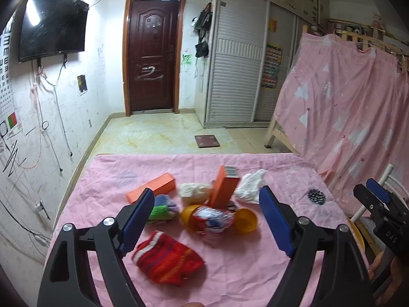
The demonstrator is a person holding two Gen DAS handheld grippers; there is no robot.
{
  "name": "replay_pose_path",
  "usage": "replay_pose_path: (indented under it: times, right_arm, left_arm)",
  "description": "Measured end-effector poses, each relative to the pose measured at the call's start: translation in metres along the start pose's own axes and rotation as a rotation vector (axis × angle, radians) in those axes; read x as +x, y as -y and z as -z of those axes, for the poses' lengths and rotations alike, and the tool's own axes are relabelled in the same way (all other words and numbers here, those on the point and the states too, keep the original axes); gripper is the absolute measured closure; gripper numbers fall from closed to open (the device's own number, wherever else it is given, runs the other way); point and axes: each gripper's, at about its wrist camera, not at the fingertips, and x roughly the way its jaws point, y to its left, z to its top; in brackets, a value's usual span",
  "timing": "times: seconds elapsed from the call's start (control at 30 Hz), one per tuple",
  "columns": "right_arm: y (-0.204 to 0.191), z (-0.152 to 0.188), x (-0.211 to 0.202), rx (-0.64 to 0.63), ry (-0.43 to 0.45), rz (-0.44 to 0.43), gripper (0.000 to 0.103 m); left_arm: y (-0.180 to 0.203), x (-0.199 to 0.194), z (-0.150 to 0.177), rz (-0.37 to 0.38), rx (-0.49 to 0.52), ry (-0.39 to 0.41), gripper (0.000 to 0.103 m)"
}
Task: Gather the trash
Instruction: 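Move both open tools back over the cluttered bed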
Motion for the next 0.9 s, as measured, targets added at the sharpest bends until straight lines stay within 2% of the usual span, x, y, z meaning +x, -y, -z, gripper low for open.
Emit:
replay_pose_path:
  times: [0.17,0.23,0.4,0.63,0.77,0.83,0.87,0.9]
  right_arm:
    - [-0.024,-0.002,0.016,-0.038,-0.035,-0.04,0.026]
    - [-0.036,-0.002,0.024,-0.062,-0.063,-0.073,0.019]
    - [-0.072,0.0,0.043,-0.13,-0.111,-0.146,0.018]
    - [-0.106,0.002,0.066,-0.167,-0.155,-0.196,0.018]
    - [-0.119,0.004,0.076,-0.18,-0.18,-0.211,0.018]
    - [-0.126,0.005,0.081,-0.193,-0.192,-0.215,0.018]
    - [-0.129,0.006,0.083,-0.198,-0.197,-0.218,0.018]
    - [-0.132,0.006,0.085,-0.201,-0.2,-0.221,0.018]
  left_arm:
    - [-0.024,0.009,0.009,-0.02,-0.029,-0.031,0.026]
    - [-0.032,0.014,0.015,-0.024,-0.04,-0.055,0.026]
    - [-0.048,0.032,0.032,-0.018,-0.053,-0.133,0.026]
    - [-0.053,0.054,0.055,-0.007,-0.007,-0.206,0.026]
    - [-0.049,0.06,0.064,-0.007,0.053,-0.205,0.026]
    - [-0.05,0.059,0.065,0.028,0.047,-0.203,0.03]
    - [-0.05,0.059,0.064,0.028,0.047,-0.199,0.038]
    - [-0.05,0.06,0.066,0.024,0.053,-0.204,0.052]
